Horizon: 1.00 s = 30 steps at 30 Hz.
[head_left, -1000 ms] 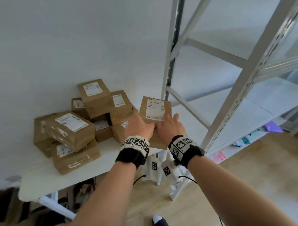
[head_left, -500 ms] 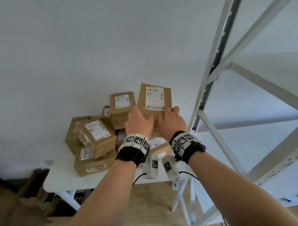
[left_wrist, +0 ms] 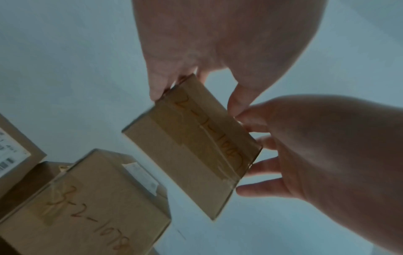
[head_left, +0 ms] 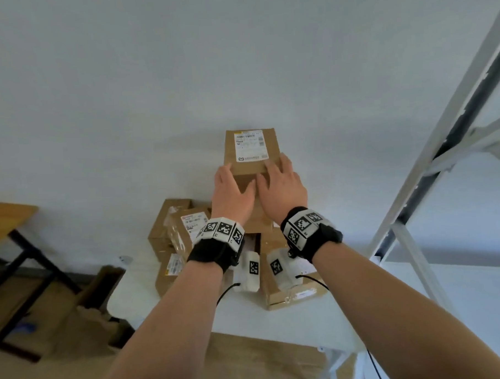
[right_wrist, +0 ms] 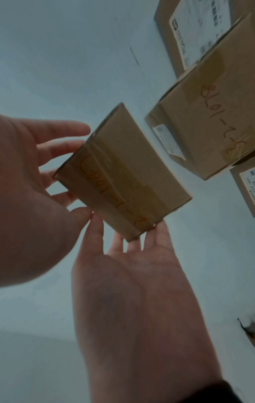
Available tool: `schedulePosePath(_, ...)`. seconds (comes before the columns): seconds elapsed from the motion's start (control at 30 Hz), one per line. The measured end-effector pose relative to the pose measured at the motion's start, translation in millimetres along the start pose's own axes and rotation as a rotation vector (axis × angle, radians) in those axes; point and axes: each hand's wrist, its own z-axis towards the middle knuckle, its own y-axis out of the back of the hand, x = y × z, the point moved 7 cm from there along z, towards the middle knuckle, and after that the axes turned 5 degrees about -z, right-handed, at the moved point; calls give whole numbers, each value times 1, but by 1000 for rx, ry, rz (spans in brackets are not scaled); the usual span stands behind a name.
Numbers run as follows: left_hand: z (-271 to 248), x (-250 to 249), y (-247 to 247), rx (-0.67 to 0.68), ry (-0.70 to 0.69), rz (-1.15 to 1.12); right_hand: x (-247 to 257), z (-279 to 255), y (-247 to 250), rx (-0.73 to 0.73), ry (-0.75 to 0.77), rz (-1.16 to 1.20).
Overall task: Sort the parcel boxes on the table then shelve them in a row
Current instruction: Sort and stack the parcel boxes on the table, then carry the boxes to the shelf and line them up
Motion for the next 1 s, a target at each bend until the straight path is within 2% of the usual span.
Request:
schedulePosePath(0.07, 11, 15, -4, 115, 46, 126, 3, 8, -18, 95, -25, -30)
schedulePosePath(0.17, 22, 31, -5, 165, 34, 208, 3, 13, -37, 163, -49, -81)
schedulePosePath(0.4, 33, 39, -1, 177, -20, 200, 13, 18, -32, 42, -96, -112)
schedulePosePath(0.73, 39, 13, 8, 86, -191, 175, 14, 13, 6, -147, -103, -101)
schedulePosePath(0.83, 41, 6, 10, 86, -183, 119, 10, 10, 12, -170, -105, -99)
schedulePosePath(1.0, 46, 10, 21, 88, -90, -4, 0, 4, 19, -211, -121, -21)
